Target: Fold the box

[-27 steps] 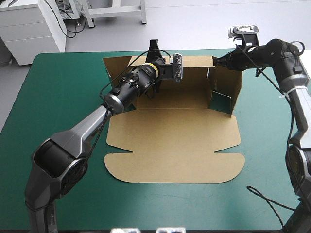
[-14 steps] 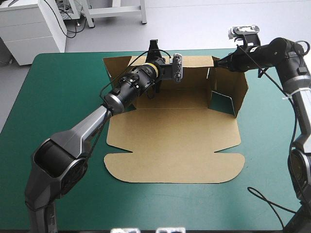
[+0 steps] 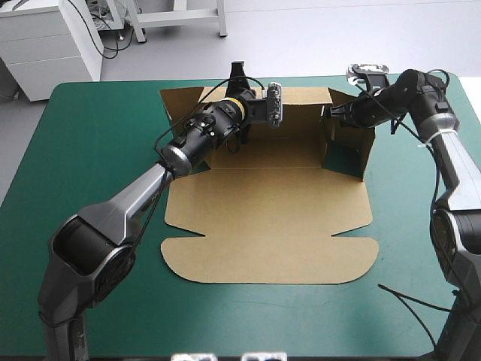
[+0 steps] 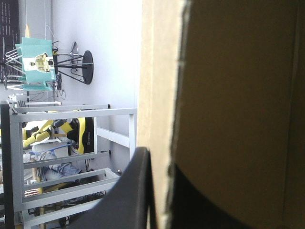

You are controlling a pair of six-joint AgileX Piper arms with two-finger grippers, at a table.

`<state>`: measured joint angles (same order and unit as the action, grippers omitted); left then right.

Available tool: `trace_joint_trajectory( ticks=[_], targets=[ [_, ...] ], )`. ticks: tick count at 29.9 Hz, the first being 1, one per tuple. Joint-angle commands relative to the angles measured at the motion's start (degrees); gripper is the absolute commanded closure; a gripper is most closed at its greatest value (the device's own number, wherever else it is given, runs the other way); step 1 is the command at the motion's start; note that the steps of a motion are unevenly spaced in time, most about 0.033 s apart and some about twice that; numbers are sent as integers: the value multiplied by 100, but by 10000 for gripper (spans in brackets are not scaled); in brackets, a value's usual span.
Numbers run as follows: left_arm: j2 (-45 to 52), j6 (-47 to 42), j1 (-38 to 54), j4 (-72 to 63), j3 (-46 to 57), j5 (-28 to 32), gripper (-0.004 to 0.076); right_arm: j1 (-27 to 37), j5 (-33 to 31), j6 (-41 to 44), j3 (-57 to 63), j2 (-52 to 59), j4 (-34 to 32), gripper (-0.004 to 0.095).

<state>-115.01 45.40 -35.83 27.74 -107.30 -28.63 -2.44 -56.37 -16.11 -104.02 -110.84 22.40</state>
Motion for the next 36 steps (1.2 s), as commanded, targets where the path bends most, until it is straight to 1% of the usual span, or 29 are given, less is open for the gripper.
trace_joint_trajectory(
  ticks=[1,4,12,22,27,30,33,36],
  targets=[
    [204,-160,-3,-218,-56,-574,731,-14,-281,-8,-133,136,-44,912],
    [204,-148,-3,-218,-56,-562,731,-14,-256,2,-133,173,-218,912],
    [204,-148,-3,-218,-56,-609,731,-14,-172,-58,-133,550,-245,912],
    [204,-158,-3,-243,-56,-632,731,-14,412,-117,-133,1455,-245,912],
    [216,-138,-3,67,-56,-609,731,-14,377,-130,-133,1648,-255,912],
    [363,-138,-3,-17,-56,-630,731,-14,324,-130,-133,1684,-255,912],
    [588,-138,-3,-360,-56,-716,731,-14,266,-39,-133,1711,-243,912],
    [855,-138,-58,-347,-56,-946,731,-14,254,61,-133,1781,-243,912]
  ],
)
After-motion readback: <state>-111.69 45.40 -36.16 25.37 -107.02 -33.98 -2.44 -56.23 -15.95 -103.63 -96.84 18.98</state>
